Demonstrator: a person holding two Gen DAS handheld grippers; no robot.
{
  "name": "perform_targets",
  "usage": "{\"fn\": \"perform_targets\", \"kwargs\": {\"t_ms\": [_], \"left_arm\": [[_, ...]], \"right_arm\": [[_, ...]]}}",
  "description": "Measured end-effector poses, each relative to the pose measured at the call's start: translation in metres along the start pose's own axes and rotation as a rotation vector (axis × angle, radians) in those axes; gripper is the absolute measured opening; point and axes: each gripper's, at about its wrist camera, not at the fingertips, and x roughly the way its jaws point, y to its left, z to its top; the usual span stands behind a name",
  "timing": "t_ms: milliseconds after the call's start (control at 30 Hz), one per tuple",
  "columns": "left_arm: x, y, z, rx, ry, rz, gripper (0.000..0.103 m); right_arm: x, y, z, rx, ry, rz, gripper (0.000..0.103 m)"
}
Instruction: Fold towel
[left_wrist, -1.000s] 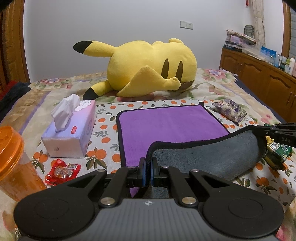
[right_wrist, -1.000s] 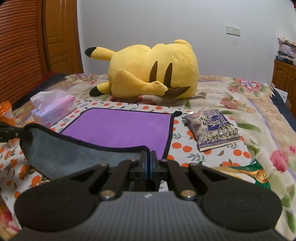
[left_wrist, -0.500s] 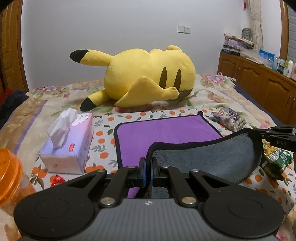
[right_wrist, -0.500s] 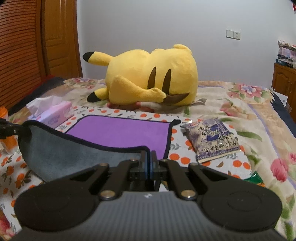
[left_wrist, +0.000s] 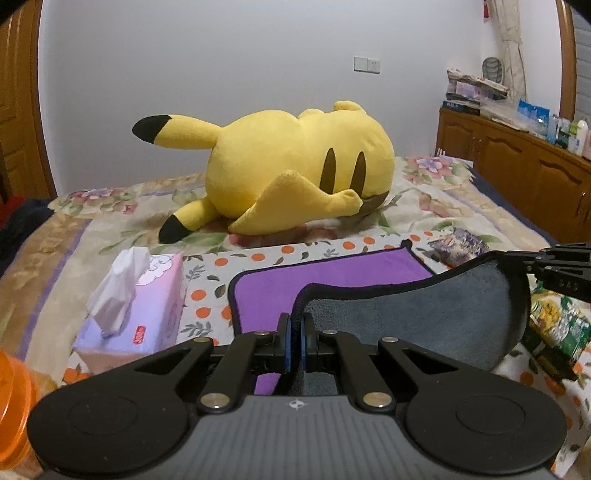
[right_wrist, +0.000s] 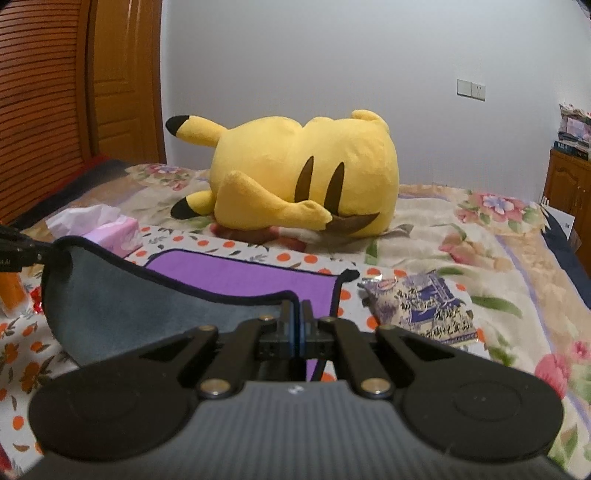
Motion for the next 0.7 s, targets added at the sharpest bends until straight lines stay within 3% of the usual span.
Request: {"fn": "perform_targets", "kwargs": {"t_ms": [700], "left_arm": [[0.033,0.005,0.04,0.022,-0.022,0.043,0.006]], "right_arm": [[0.042,-0.001,0.04,-0.091,-0.048,-0.015,0.003]]}}
